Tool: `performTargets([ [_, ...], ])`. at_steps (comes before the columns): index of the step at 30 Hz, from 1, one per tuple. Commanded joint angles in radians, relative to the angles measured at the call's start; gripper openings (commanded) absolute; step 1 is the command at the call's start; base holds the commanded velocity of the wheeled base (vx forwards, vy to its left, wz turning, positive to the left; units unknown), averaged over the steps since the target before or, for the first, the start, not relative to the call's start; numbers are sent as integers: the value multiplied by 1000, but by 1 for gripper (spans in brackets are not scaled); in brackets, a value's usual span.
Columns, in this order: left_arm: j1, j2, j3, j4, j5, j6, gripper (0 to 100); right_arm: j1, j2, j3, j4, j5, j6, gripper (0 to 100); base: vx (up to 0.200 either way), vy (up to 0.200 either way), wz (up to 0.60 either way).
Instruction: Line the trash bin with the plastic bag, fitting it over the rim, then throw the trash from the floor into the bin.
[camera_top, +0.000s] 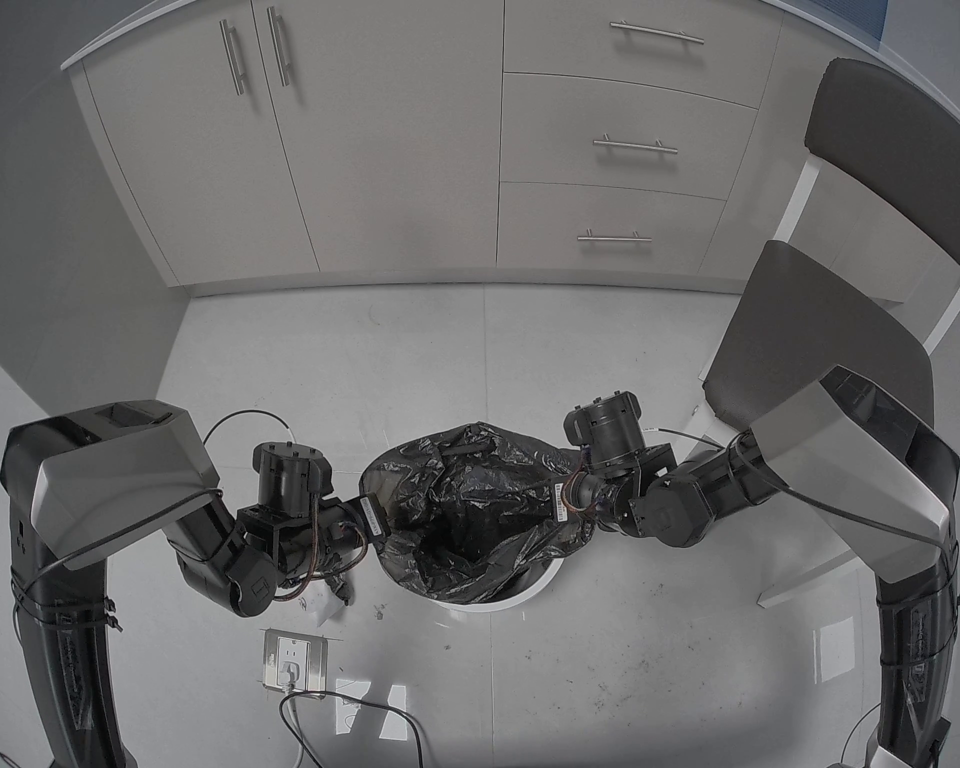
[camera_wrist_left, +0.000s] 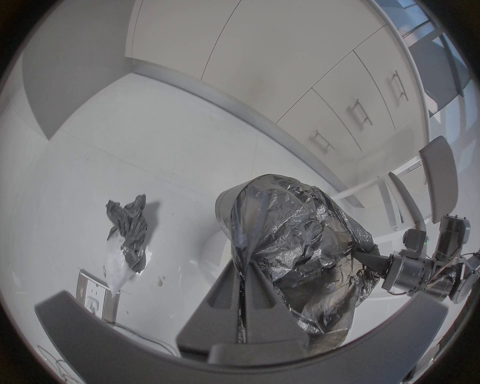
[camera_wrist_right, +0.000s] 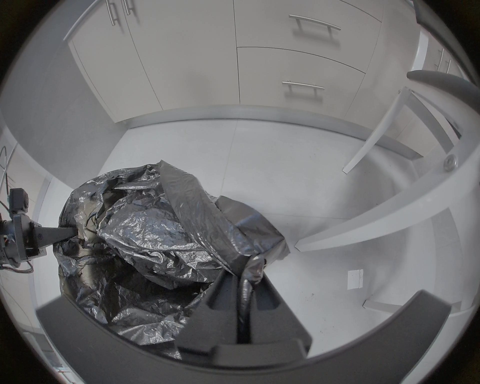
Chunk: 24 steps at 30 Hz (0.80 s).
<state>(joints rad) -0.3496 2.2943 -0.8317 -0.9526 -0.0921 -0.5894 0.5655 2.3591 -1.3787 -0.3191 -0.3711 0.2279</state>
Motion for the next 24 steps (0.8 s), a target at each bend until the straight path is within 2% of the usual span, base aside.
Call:
performTargets([
  [1, -2, 1, 42, -5, 0, -9, 0, 13, -4, 36, -5, 0, 4, 0, 0, 0, 0],
  [5, -3, -6, 74, -6, -1, -12, 0, 48, -4, 64, -3, -2, 48, 0, 0, 0, 0],
  [24, -5, 34, 45, -15, -1, -37, 0, 59, 15, 101, -5, -9, 77, 0, 0, 0, 0],
])
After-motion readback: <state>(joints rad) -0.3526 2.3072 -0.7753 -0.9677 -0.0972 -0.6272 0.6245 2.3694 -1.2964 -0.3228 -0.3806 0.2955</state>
